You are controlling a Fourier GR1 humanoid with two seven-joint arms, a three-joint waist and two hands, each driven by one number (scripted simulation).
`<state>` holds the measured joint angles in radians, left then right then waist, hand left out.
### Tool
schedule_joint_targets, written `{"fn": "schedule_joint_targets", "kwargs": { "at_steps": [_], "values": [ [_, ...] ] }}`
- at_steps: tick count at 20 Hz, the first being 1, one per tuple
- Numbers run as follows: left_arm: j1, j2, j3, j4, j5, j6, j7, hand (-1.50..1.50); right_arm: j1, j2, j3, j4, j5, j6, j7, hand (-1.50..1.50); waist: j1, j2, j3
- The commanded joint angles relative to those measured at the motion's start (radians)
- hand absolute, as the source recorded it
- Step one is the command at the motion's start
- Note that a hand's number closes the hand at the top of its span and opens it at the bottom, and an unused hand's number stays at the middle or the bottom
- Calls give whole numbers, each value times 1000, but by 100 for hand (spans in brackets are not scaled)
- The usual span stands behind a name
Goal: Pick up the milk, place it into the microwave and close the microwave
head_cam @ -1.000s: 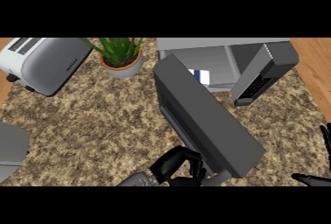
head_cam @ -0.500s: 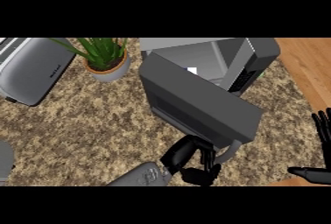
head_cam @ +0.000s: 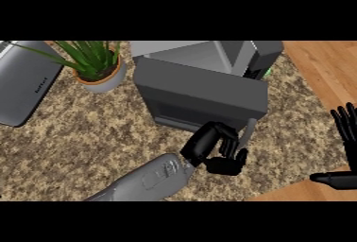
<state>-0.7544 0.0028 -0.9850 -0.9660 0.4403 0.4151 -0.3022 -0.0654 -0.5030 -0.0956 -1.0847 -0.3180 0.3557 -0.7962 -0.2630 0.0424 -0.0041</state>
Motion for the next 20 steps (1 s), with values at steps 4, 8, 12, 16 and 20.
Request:
{"fn": "schedule_joint_targets", "kwargs": {
  "at_steps": [4, 8, 12, 16, 20],
  "values": [
    [-145, -3, 42, 47, 75, 45, 7, 150, -44, -21, 13, -40, -31, 66, 9, -150, -57, 17, 3],
    [-213, -3, 59, 83, 106, 59, 17, 150, -82, -37, 14, -56, -61, 91, 32, -150, -77, 27, 6],
    [-259, -2, 71, 122, 137, 69, 22, 150, -101, -51, 22, -74, -86, 121, 51, -150, -99, 35, 7],
    [-309, -2, 78, 161, 156, 85, 27, 150, -121, -50, 35, -90, -103, 130, 75, -150, -117, 41, 9],
    [-331, -2, 89, 189, 187, 96, 25, 150, -149, -70, 52, -112, -123, 177, 93, -150, -130, 51, 10]
  ]
}}
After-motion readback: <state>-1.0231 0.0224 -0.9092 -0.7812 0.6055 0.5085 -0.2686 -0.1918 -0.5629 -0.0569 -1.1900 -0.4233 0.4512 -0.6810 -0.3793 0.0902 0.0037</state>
